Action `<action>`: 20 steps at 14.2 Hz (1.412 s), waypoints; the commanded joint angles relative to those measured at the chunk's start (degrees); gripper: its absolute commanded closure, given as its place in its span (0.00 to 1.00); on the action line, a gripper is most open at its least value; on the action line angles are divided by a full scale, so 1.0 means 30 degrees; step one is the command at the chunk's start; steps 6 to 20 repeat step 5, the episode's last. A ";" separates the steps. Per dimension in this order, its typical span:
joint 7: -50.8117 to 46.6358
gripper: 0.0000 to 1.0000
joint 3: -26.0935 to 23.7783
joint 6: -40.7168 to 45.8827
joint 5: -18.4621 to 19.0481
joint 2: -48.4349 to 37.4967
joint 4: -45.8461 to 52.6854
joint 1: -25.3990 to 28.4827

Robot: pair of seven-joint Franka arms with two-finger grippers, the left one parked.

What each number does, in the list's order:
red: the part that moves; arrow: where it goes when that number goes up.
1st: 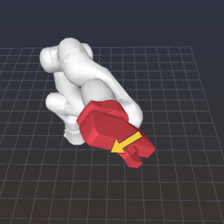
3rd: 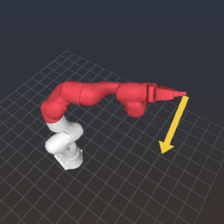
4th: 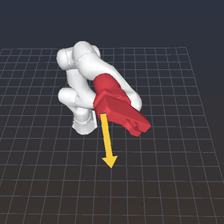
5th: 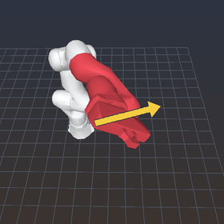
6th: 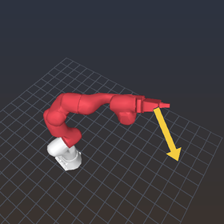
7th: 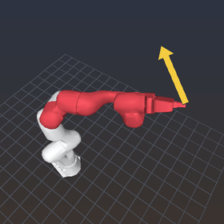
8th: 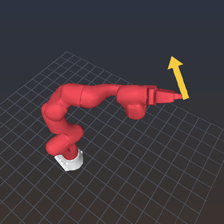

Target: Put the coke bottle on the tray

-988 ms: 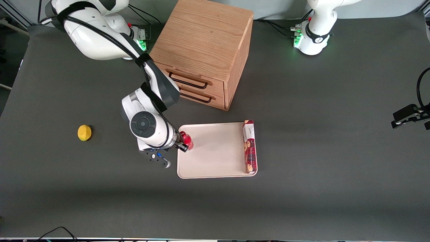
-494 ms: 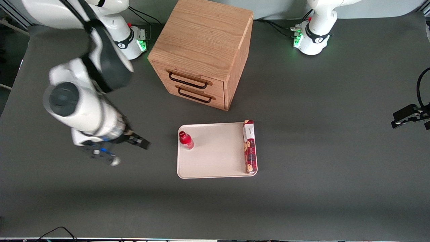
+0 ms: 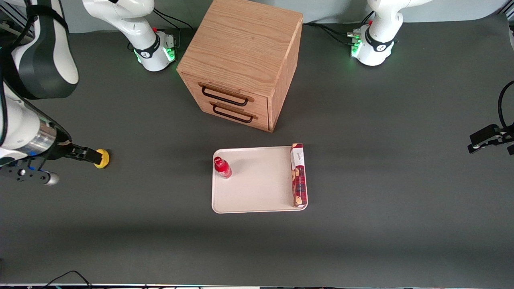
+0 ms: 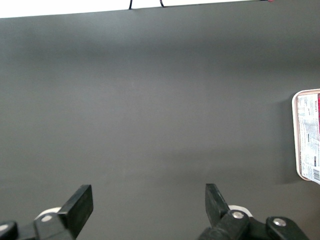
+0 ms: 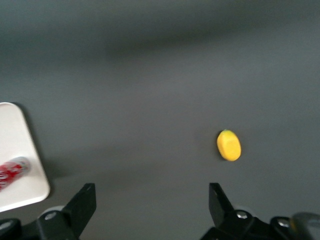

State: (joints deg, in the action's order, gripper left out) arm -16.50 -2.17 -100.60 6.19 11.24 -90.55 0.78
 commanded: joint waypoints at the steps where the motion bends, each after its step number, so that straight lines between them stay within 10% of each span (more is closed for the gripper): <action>1: 0.0636 0.00 0.0401 -0.1537 -0.0770 -0.2515 -0.3392 0.0238; 5: 0.0285 0.00 0.1072 -0.0016 -0.2498 -0.2281 -0.1400 0.0413; 20: 0.0285 0.00 0.1072 -0.0016 -0.2498 -0.2281 -0.1400 0.0413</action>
